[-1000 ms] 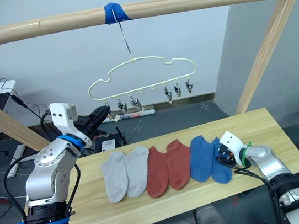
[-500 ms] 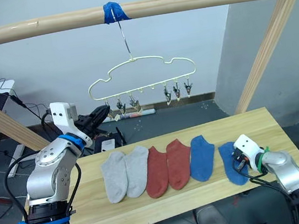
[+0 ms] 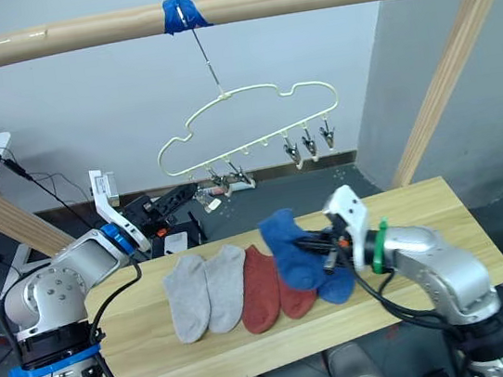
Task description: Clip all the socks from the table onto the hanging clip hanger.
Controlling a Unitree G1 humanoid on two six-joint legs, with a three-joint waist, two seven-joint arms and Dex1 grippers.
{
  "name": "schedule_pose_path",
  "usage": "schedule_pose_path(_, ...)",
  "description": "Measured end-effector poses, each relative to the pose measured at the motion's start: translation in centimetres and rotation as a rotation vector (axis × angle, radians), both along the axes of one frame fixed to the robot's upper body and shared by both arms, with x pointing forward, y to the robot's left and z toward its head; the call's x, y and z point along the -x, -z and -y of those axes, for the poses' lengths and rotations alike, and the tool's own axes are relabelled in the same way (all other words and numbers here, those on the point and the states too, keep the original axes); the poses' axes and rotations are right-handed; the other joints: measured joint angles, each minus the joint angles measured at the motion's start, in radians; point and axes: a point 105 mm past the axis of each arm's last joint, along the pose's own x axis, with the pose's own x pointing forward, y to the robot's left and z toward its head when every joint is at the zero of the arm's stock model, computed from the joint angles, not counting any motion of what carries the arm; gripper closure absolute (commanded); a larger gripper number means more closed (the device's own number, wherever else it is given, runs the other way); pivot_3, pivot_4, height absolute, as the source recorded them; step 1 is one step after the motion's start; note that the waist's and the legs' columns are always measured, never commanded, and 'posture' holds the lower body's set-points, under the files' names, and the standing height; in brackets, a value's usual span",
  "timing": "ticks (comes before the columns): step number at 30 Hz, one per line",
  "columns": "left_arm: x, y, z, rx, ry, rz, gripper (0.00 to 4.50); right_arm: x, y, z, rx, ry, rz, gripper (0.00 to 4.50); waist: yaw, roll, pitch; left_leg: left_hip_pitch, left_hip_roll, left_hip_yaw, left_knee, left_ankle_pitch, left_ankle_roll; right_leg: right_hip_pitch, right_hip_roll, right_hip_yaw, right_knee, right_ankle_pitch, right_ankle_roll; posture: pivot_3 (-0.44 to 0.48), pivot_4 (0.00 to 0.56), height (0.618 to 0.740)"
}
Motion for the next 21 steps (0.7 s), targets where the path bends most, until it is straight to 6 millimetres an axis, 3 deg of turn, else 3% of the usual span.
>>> schedule_pose_path(4,0.2,-0.3,0.0,0.025,0.014,-0.014,4.5,-0.7,0.8,-1.1,0.008,-0.001,-0.016,4.46,0.019,0.0,0.0,0.0,0.0,0.0,-0.001,-0.002,-0.001,0.0,0.0,-0.001,0.0,-0.004,-0.001,-0.137,0.209,0.74)
schedule_pose_path(6,0.4,-0.5,0.3,0.033,0.033,-0.023,4.5,-1.8,0.9,-2.2,-0.011,0.012,-0.018,4.46,0.017,0.001,0.001,0.0,0.001,0.0,-0.001,-0.003,-0.001,-0.001,0.0,0.0,0.0,-0.004,-0.001,-0.117,0.208,0.74)
schedule_pose_path(9,0.9,-0.5,1.0,0.051,0.072,-0.038,4.5,-1.9,1.0,-3.8,-0.04,-0.021,-0.02,4.46,0.021,0.0,0.001,0.0,0.001,-0.001,-0.002,-0.003,-0.001,-0.001,0.0,-0.002,0.0,-0.004,-0.001,-0.112,0.207,0.74)
schedule_pose_path(21,1.6,-0.5,1.4,0.076,0.097,-0.053,4.5,-3.1,0.5,-4.8,-0.065,-0.024,-0.026,4.46,0.027,0.0,0.001,0.0,0.0,-0.001,-0.001,-0.003,-0.001,-0.001,0.0,-0.002,0.001,-0.004,-0.001,-0.103,0.201,0.74)
